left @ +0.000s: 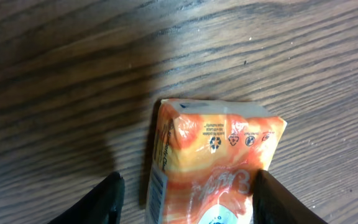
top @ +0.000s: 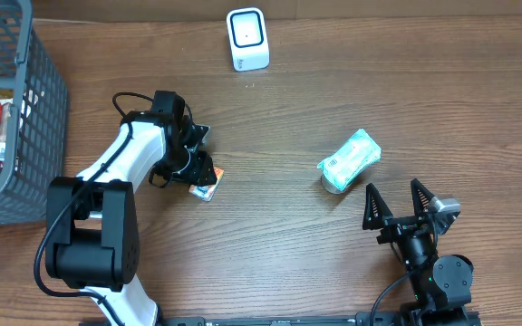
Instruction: Scan the item barcode
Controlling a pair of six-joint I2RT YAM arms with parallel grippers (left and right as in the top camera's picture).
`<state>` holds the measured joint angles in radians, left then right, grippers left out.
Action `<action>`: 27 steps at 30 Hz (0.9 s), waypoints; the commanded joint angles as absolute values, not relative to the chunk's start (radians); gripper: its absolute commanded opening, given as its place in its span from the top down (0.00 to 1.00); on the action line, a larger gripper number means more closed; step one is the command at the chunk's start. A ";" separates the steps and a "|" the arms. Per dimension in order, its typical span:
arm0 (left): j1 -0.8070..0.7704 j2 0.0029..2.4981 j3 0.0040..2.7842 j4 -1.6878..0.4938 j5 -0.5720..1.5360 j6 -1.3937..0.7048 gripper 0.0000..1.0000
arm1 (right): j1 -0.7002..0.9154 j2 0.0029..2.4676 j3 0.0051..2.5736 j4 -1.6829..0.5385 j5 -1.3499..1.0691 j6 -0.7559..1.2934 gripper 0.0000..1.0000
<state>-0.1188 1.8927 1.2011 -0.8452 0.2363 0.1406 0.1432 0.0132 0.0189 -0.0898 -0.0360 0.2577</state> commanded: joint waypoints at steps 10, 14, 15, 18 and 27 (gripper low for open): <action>-0.169 1.877 1.139 -0.783 0.252 0.107 0.65 | 0.135 0.007 0.008 -0.083 -0.024 0.259 0.00; -0.185 1.877 1.139 -0.785 0.252 0.096 0.73 | 0.135 0.007 0.008 -0.083 -0.024 0.259 0.00; -0.189 1.877 1.139 -0.785 0.251 0.089 0.76 | 0.135 0.007 0.008 -0.084 -0.024 0.259 0.00; -0.202 1.869 1.148 -0.785 0.197 0.044 0.80 | 0.135 0.007 0.008 -0.084 -0.024 0.259 0.00; -0.334 1.682 1.164 -0.788 -0.159 -0.197 0.83 | 0.135 0.007 0.008 -0.084 -0.024 0.259 0.00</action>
